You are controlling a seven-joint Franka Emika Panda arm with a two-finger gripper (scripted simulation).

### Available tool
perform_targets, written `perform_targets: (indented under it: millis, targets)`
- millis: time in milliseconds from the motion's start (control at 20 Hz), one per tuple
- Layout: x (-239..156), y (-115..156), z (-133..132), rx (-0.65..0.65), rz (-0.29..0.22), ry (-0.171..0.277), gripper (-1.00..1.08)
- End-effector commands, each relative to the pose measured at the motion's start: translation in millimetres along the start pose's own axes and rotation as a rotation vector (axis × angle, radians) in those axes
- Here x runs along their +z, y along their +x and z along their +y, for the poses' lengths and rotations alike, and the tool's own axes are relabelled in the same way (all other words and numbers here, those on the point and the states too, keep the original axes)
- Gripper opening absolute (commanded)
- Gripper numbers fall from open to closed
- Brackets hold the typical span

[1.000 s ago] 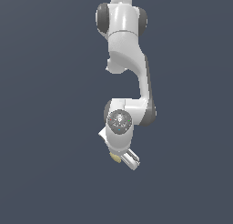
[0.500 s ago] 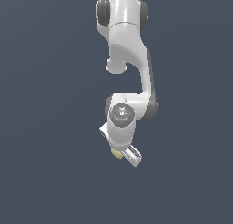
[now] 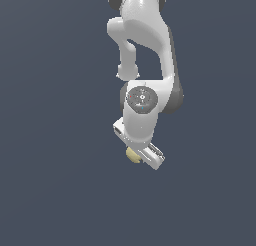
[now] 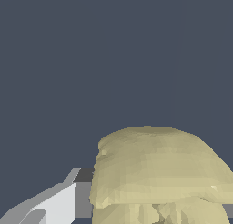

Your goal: Pick up the object and move it to a goal position.

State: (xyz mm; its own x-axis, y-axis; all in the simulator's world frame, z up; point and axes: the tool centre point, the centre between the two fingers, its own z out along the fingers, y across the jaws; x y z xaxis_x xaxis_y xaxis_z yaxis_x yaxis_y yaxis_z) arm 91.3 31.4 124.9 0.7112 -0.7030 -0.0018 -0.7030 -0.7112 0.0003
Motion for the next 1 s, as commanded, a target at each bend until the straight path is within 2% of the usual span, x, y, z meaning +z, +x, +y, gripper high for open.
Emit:
perform_targets:
  millis: [0,950]
  targets:
    - [-23,-11,2,0.000,0.000,0.001,-1.00]
    - [-220,-101,20,0.001,0.002,0.000,-1.00]
